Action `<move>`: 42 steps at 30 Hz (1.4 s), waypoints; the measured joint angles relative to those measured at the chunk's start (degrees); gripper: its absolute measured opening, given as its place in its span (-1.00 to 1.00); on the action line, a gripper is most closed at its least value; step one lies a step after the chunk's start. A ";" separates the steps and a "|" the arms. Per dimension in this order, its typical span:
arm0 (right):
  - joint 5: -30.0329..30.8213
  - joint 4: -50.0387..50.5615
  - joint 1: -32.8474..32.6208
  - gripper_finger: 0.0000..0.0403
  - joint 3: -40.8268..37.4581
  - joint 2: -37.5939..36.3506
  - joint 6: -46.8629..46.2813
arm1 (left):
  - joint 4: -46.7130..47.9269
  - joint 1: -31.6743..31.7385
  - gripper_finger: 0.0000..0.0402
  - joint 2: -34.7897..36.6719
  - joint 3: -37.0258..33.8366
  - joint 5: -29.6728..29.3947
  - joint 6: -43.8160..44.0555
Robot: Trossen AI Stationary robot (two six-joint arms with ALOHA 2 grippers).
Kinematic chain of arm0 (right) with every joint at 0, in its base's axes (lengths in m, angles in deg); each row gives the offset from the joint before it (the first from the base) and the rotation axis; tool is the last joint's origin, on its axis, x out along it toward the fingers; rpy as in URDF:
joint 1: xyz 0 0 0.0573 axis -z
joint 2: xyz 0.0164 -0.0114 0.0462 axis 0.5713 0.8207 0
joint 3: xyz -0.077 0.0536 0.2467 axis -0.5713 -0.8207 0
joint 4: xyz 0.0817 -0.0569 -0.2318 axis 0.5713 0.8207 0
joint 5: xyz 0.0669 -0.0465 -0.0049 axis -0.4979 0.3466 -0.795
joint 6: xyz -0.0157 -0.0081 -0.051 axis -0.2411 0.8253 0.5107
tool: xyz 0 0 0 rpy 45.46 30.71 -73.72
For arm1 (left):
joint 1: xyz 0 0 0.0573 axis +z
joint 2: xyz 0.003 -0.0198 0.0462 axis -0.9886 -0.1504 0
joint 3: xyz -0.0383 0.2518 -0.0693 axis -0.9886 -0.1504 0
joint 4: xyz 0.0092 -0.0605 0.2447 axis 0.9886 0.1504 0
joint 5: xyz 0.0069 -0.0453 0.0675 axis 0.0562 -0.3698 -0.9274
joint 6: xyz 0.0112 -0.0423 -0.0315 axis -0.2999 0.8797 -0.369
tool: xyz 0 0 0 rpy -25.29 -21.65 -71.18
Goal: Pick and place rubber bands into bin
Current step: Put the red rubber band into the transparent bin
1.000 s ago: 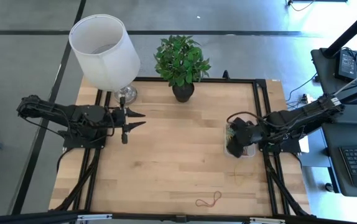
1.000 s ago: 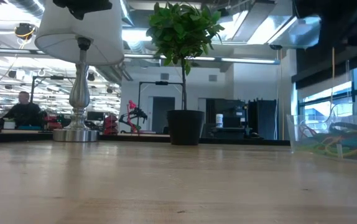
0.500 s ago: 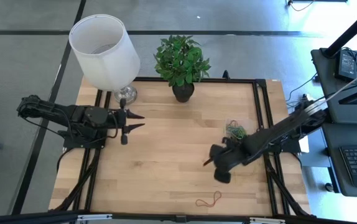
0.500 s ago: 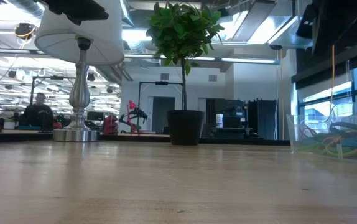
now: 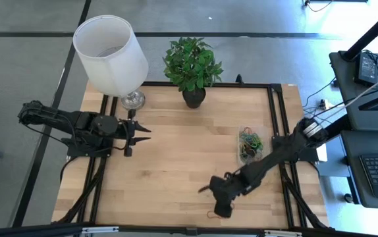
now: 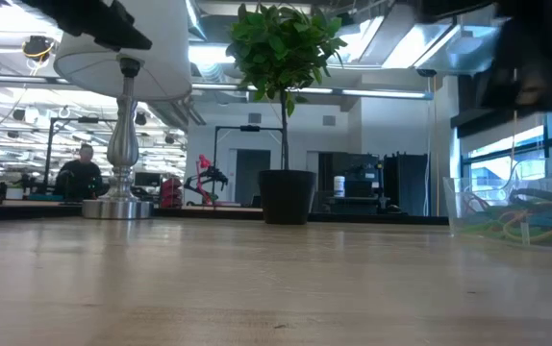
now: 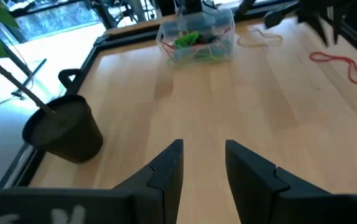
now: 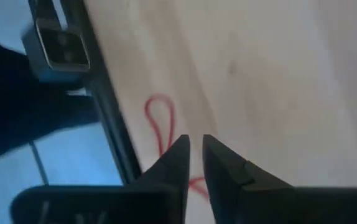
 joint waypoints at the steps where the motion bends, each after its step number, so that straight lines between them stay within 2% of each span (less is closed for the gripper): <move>1: 0.00 1.41 -1.00 -0.77 1.49 1.10 -0.85 | 0.35 0.00 -0.44 0.01 0.00 0.00 0.04; 6: 1.65 13.87 -5.28 -0.97 13.61 8.31 -0.66 | 0.86 0.00 -0.44 0.01 0.00 0.96 0.02; 10: 4.36 22.87 -7.49 -0.92 22.57 14.26 -0.58 | 0.88 0.00 -0.44 0.01 0.00 1.25 0.00; 13: 4.97 23.51 -8.05 -0.85 25.86 17.06 -0.71 | 0.88 0.00 -0.44 -0.01 0.00 1.23 0.00; 23: 5.32 22.55 -8.04 -0.51 26.61 18.58 -0.53 | 0.95 0.00 -0.44 -0.01 0.00 1.25 0.02; 29: 13.85 20.64 -8.04 -0.29 26.59 19.50 2.00 | 0.94 0.00 -0.44 0.01 0.00 1.25 0.04; 33: 14.25 18.21 -8.00 -0.19 26.59 21.53 6.98 | 1.19 0.00 -0.44 0.01 0.00 1.23 0.02; 42: 14.18 15.54 -8.05 -0.03 26.54 23.92 9.79 | 1.80 0.00 -0.44 -0.01 0.00 1.23 0.02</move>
